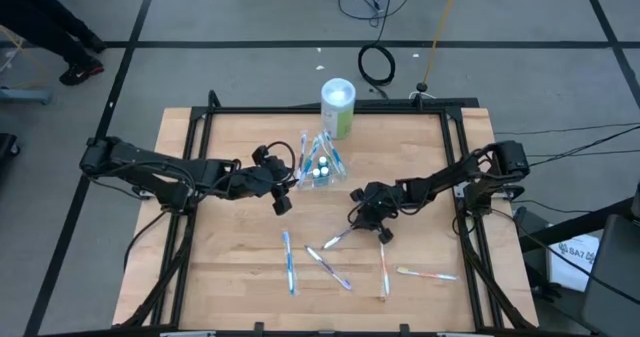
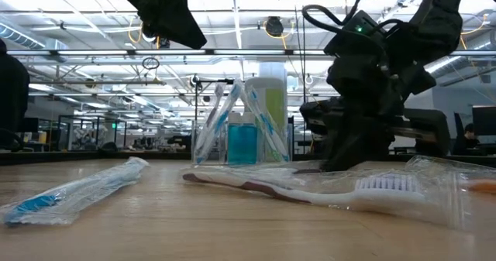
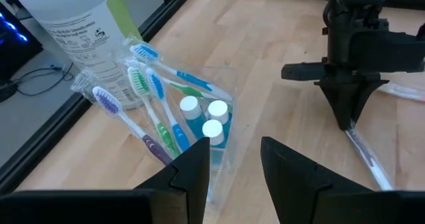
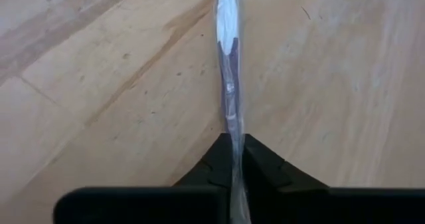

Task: Pick & Place toothbrushing station
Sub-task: Put the top violet toothbrush into the transparent organizer

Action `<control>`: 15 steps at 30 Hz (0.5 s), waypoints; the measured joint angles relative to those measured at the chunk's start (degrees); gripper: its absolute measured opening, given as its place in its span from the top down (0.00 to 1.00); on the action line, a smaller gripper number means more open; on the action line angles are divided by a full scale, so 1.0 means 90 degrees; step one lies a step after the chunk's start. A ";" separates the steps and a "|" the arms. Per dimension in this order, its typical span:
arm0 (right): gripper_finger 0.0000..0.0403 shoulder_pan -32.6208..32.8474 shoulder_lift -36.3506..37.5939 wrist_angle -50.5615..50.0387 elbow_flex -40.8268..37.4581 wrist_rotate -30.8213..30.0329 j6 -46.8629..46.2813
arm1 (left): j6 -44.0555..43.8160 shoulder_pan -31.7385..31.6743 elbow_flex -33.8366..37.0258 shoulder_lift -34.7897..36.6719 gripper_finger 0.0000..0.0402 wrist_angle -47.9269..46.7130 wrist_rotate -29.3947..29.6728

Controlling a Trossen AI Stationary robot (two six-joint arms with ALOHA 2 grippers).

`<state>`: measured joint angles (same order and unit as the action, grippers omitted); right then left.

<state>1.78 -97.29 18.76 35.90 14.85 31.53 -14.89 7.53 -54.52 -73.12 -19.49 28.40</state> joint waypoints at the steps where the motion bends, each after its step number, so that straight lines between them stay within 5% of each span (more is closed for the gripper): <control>1: 0.98 0.0000 0.0030 -0.0004 -0.0002 -0.0005 0.0102 | -0.0044 0.0000 0.0000 0.0000 0.65 0.0002 0.0000; 7: 0.93 0.0040 0.0490 -0.0117 -0.0027 -0.0200 0.0512 | -0.0499 0.0000 0.0000 0.0000 0.65 0.0007 -0.0055; 15: 0.98 0.0684 0.1472 0.0232 -0.0018 -0.1955 0.2963 | -0.1746 0.0000 0.0000 -0.0035 0.65 0.0322 -0.1120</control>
<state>7.93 -84.04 20.84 35.74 -2.74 58.19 -30.60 7.53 -54.52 -73.44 -16.58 18.33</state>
